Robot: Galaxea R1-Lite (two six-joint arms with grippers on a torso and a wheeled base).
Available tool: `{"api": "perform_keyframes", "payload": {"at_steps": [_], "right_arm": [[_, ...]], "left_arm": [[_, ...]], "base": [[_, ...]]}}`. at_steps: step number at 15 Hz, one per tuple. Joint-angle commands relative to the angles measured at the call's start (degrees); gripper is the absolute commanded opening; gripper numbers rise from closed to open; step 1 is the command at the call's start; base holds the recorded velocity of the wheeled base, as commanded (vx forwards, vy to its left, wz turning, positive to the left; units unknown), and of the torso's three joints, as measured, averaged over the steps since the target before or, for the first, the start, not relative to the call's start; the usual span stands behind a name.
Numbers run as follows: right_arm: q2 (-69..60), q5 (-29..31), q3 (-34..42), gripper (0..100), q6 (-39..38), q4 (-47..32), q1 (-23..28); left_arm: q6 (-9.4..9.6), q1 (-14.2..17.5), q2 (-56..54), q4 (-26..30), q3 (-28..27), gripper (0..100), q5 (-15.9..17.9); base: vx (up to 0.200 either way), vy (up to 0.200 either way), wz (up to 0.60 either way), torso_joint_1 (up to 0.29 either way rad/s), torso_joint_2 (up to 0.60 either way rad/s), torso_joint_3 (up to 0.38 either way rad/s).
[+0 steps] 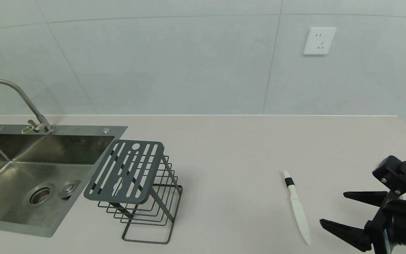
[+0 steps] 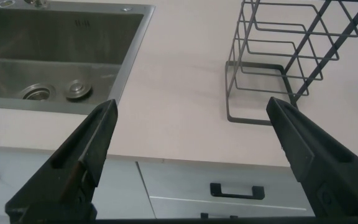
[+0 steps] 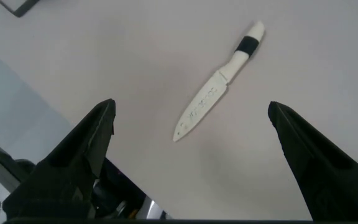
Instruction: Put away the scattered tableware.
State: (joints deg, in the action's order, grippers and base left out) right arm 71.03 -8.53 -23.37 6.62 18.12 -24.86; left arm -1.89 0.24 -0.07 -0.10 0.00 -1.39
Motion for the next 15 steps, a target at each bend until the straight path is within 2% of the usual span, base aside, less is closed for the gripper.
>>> {"api": "perform_keyframes", "payload": {"at_steps": [1,7,11,15], "right_arm": [[5.52,2.21,-1.42,100,-3.10,0.08,-2.04],[13.96,12.40,-12.23,100,-16.38,-0.01,-7.31],[18.97,19.08,-13.11,100,-16.73,0.08,-7.40],[24.41,22.95,-16.27,100,-17.69,-0.27,-8.28]], "left_arm": [[0.04,0.02,0.07,0.01,0.00,100,-0.02],[0.04,0.02,0.07,0.01,0.00,100,-0.02],[0.04,0.02,0.07,0.01,0.00,100,-0.02],[0.04,0.02,0.07,0.01,0.00,100,-0.02]], "base": [[0.000,0.000,0.00,0.000,0.00,0.000],[0.000,0.000,0.00,0.000,0.00,0.000],[0.000,0.000,0.00,0.000,0.00,0.000],[0.000,0.000,0.00,0.000,0.00,0.000]]}}
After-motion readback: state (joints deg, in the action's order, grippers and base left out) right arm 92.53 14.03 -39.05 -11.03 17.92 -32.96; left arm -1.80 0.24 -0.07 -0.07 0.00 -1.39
